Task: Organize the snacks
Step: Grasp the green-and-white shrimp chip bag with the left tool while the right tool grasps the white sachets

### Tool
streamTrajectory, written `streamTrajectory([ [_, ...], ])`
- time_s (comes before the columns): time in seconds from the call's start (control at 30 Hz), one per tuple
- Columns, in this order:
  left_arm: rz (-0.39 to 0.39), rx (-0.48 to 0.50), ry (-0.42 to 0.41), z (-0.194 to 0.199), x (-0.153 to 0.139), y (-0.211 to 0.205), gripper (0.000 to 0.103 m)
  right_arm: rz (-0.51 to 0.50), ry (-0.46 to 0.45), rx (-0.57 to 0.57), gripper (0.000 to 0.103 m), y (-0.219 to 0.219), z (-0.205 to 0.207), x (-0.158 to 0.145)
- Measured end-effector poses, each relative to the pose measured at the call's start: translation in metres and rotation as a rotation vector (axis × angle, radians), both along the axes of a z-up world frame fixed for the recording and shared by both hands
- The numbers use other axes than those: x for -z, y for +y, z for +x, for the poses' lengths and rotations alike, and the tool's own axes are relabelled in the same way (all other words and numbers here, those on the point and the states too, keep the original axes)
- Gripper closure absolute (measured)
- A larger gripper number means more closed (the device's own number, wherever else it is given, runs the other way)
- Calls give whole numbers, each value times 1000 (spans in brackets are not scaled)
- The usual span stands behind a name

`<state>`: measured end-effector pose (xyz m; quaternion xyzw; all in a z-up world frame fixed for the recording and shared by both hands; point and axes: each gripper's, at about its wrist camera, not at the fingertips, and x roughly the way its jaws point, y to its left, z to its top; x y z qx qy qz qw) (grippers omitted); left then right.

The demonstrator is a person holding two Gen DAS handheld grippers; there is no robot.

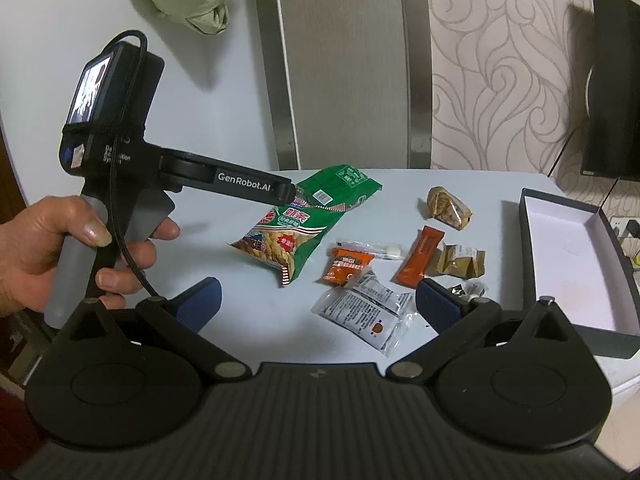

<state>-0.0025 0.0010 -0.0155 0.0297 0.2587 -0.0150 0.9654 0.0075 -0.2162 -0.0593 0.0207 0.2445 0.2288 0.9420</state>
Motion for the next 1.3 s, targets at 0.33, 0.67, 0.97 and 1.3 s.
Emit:
streamTrajectory([
  [0.33, -34, 19, 27, 7, 22, 13, 1, -29, 21, -21, 0, 2, 21, 9],
  [0.67, -98, 12, 90, 33, 53, 19, 0, -107, 23, -69, 0, 11, 55, 25],
  [0.97, -23, 35, 150, 72, 77, 6, 1, -238, 55, -190, 0, 36, 98, 47],
  [1.3, -43, 49, 232, 79, 88, 15, 28, -316, 117, -254, 4, 48, 144, 70],
])
